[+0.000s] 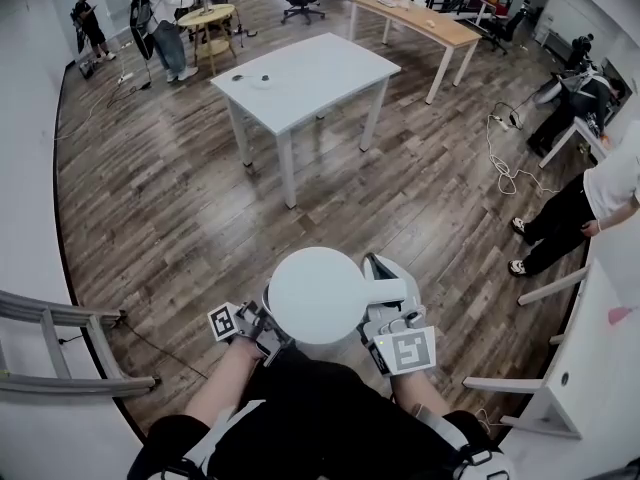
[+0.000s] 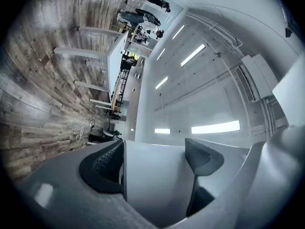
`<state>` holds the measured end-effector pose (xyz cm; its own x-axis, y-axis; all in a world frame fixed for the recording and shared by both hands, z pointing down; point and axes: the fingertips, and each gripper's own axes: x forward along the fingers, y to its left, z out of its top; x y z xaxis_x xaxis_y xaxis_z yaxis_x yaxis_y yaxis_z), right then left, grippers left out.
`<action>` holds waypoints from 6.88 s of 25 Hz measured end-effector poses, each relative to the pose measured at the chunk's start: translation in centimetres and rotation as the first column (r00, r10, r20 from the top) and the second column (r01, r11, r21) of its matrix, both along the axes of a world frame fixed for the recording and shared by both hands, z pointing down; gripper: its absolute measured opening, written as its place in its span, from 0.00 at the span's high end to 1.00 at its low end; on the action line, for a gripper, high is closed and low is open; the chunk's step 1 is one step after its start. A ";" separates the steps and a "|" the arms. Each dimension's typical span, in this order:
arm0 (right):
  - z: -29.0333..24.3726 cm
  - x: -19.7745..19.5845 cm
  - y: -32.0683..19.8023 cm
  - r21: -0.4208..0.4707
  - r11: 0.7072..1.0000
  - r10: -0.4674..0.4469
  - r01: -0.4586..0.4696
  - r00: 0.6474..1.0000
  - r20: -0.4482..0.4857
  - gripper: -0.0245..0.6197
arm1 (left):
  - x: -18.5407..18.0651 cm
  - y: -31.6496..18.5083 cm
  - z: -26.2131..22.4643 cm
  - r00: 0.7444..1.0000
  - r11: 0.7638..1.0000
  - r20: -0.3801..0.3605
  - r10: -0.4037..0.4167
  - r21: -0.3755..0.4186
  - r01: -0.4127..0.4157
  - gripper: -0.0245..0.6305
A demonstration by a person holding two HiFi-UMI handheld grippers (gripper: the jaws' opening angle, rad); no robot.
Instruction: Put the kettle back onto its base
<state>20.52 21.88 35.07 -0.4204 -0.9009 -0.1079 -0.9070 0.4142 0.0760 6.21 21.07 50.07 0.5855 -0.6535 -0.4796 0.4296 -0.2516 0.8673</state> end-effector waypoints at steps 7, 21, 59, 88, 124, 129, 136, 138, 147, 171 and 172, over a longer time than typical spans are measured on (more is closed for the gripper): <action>0.1 -2.4 -8.3 -0.009 0.999 0.038 -0.039 0.999 -0.028 0.95 | -1.9 -8.8 0.4 0.998 0.999 -0.028 0.048 -0.016 -0.048 0.33; 1.3 -13.7 -22.1 -0.006 0.997 -0.081 0.081 0.996 0.037 0.96 | -13.1 -22.4 1.0 1.000 1.000 0.010 -0.011 0.006 0.011 0.33; 2.8 -17.9 -62.2 -0.029 0.954 -0.297 0.297 0.954 0.033 0.96 | -16.8 -59.6 2.5 0.979 0.979 -0.008 -0.204 -0.010 0.204 0.34; 4.5 -22.1 -85.0 0.018 1.000 -0.002 0.002 1.000 0.022 0.95 | -21.7 -86.6 4.1 0.997 0.997 0.007 0.080 0.011 -0.080 0.34; 16.2 -18.7 -92.9 -0.088 0.981 0.173 -0.175 0.984 -0.035 0.95 | -20.9 -95.7 6.9 0.854 0.996 0.515 -0.074 0.089 0.033 0.44; 16.9 -19.9 -92.7 -0.079 0.985 0.150 -0.152 0.988 -0.029 0.95 | -21.2 -95.6 7.6 0.862 0.996 0.502 -0.078 0.083 0.041 0.57; 19.4 -18.4 -93.0 -0.126 0.976 0.176 -0.176 0.984 -0.012 0.95 | -20.5 -95.8 8.2 0.848 0.993 0.523 -0.082 0.115 0.025 0.60; 19.4 -18.3 -93.0 -0.124 0.977 0.175 -0.174 0.985 -0.006 0.95 | -20.4 -95.9 8.1 0.849 0.992 0.521 -0.082 0.124 0.019 0.60; 19.5 -17.5 -92.7 -0.131 0.972 0.198 -0.196 0.980 0.004 0.95 | -19.5 -96.0 7.8 0.852 0.990 0.518 -0.072 0.143 -0.003 0.60; 20.9 -17.6 -91.7 -0.126 0.957 0.260 -0.261 0.965 -0.025 0.95 | -21.2 -95.6 9.4 0.884 0.991 0.453 -0.117 0.115 0.072 0.59; 21.1 -17.3 -91.7 -0.133 0.953 0.269 -0.271 0.963 -0.033 0.90 | -21.5 -95.5 9.6 0.888 0.991 0.442 -0.126 0.102 0.090 0.59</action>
<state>3.19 -69.77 56.17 -0.1604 -0.9867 0.0268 -0.9856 0.1616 0.0500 -15.26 -74.45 59.68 0.6772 -0.6969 -0.2358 -0.0317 -0.3479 0.9370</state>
